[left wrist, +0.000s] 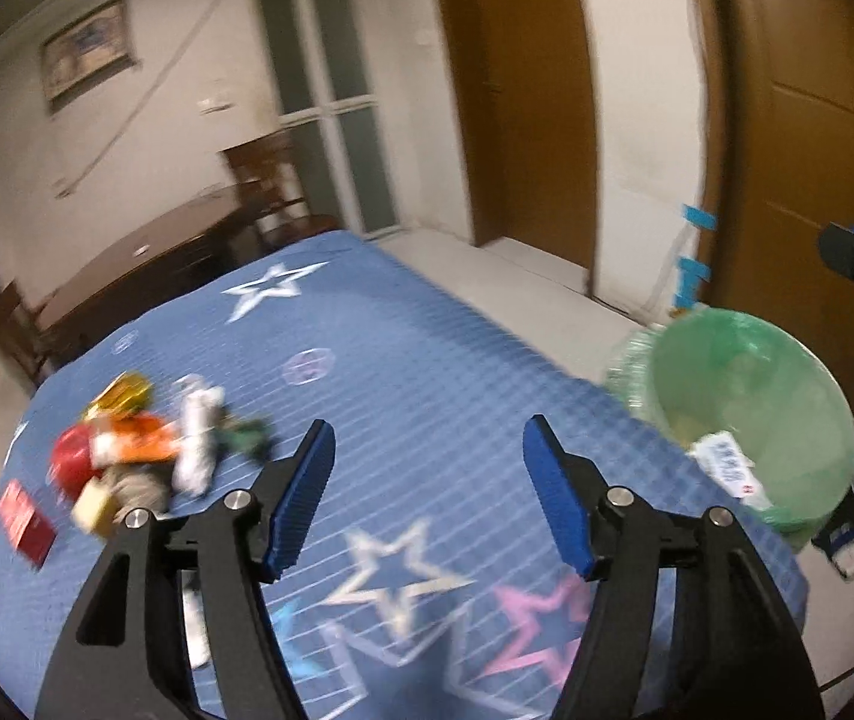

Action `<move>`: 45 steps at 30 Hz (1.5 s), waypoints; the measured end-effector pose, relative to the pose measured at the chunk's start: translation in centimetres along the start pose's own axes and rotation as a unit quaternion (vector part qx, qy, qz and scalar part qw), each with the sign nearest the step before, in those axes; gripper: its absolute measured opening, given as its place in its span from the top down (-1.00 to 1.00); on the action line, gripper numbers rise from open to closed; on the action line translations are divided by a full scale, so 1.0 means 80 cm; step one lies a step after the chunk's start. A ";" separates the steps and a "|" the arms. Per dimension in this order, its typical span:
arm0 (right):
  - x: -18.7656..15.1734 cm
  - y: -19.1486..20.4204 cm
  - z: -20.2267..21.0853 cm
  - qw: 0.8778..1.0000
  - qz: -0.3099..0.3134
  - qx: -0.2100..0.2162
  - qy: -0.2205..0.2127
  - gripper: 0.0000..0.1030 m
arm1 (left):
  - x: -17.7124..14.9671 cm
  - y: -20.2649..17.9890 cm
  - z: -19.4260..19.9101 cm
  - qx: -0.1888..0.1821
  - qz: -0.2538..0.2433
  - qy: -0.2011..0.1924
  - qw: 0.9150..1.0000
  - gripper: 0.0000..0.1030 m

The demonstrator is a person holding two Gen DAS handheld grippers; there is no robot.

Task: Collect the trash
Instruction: 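Move both open tools back toward the trash on the table, then grasp the beige sponge with the left tool while the right tool grasps the orange paper carton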

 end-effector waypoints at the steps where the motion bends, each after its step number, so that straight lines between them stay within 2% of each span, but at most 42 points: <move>1: 0.001 0.012 0.001 1.000 0.003 0.002 -0.010 -0.25 | -0.004 0.018 0.005 0.011 0.013 -0.001 1.000 -0.24; 5: -0.002 0.053 -0.004 0.999 0.007 0.024 -0.022 -0.28 | -0.017 0.084 0.025 0.051 0.056 -0.006 0.997 -0.28; 12: -0.025 0.172 -0.038 0.993 0.033 0.115 0.017 -0.28 | -0.045 0.214 0.055 0.123 0.102 -0.009 0.987 -0.31; 14: -0.034 0.213 -0.049 0.987 0.047 0.151 0.035 -0.28 | -0.060 0.255 0.057 0.127 0.112 0.002 0.985 -0.31; 16: -0.042 0.258 -0.058 0.978 0.068 0.192 0.052 -0.28 | -0.077 0.283 0.052 0.115 0.108 0.023 0.987 -0.31; 20: -0.058 0.349 -0.075 0.955 0.116 0.262 0.073 -0.28 | -0.107 0.325 0.037 0.105 0.070 0.052 0.991 -0.31; 23: -0.069 0.397 -0.089 0.943 0.128 0.293 0.090 -0.28 | -0.124 0.336 0.026 0.085 0.051 0.071 0.993 -0.31; 27: -0.078 0.438 -0.107 0.933 0.122 0.320 0.111 -0.28 | -0.128 0.326 0.011 0.043 0.042 0.065 0.996 -0.31; 29: -0.085 0.462 -0.117 0.923 0.133 0.338 0.125 -0.28 | -0.130 0.324 -0.001 0.030 0.036 0.068 0.997 -0.31; 32: -0.094 0.503 -0.128 0.905 0.183 0.363 0.129 -0.28 | -0.132 0.323 -0.023 0.031 0.020 0.078 0.996 -0.31; 34: -0.095 0.521 -0.136 0.899 0.209 0.365 0.122 -0.28 | -0.129 0.323 -0.034 0.031 0.022 0.079 0.996 -0.31; 38: -0.106 0.554 -0.164 0.886 0.221 0.381 0.144 -0.25 | -0.126 0.324 -0.050 0.017 0.045 0.074 0.996 -0.31; 42: -0.119 0.577 -0.192 0.878 0.233 0.386 0.163 -0.01 | -0.127 0.324 -0.059 0.003 0.066 0.077 0.995 -0.31; 45: -0.131 0.589 -0.209 0.865 0.212 0.411 0.194 0.18 | -0.121 0.323 -0.057 -0.008 0.079 0.061 0.995 -0.24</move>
Point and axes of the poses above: each gripper's, at about its wrist camera, not at the fingertips, and z roughly against the way its jaws point, y to its left, x to its top, the point moved 10 cm from there along -z, roughly the way its jaws point, and after that the axes turned 8 degrees about -y, right-handed, at the moved point
